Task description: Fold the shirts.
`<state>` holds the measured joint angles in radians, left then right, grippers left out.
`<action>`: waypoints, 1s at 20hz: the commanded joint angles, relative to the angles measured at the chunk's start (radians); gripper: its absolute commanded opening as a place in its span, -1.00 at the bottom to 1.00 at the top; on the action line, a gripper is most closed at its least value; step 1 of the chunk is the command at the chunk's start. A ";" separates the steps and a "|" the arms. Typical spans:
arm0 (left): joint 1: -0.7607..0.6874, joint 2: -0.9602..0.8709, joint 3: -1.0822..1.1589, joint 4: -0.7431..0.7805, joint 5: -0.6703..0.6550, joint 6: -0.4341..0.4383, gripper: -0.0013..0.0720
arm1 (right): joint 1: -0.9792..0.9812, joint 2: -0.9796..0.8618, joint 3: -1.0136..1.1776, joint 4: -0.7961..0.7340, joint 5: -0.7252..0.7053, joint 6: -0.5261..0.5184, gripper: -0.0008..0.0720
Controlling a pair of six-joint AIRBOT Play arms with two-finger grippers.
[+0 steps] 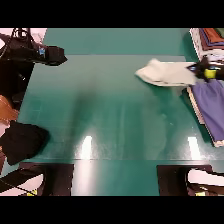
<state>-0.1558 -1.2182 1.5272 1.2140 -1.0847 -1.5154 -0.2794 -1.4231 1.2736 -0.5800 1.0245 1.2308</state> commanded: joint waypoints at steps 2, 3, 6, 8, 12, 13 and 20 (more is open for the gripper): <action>-0.013 0.000 0.000 -0.019 0.048 -0.027 -0.90 | -0.228 0.038 -0.005 -0.016 0.014 -0.002 -0.93; -0.013 0.000 0.000 -0.018 0.047 -0.030 -0.90 | -0.245 0.038 0.021 -0.023 0.014 -0.002 -0.93; -0.013 0.000 0.000 -0.018 0.053 -0.029 -0.90 | -0.259 0.039 0.150 -0.023 0.019 -0.002 -0.93; -0.013 0.000 0.000 -0.018 0.055 -0.030 -0.90 | -0.259 0.039 0.252 -0.022 0.048 -0.001 -0.93; -0.013 0.000 0.000 -0.018 0.052 -0.029 -0.90 | -0.260 0.042 0.394 -0.026 0.133 0.013 -0.93; -0.013 0.000 0.000 -0.018 0.052 -0.029 -0.90 | -0.263 0.042 0.414 -0.027 0.151 0.019 -0.93; -0.013 0.000 0.000 -0.017 0.041 -0.021 -0.90 | -0.370 0.218 0.267 -0.303 0.212 0.055 -0.93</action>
<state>-0.1680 -1.2182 1.5269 1.1961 -1.0397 -1.5436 -0.6014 -1.2812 1.6119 -0.7517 1.2091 1.2736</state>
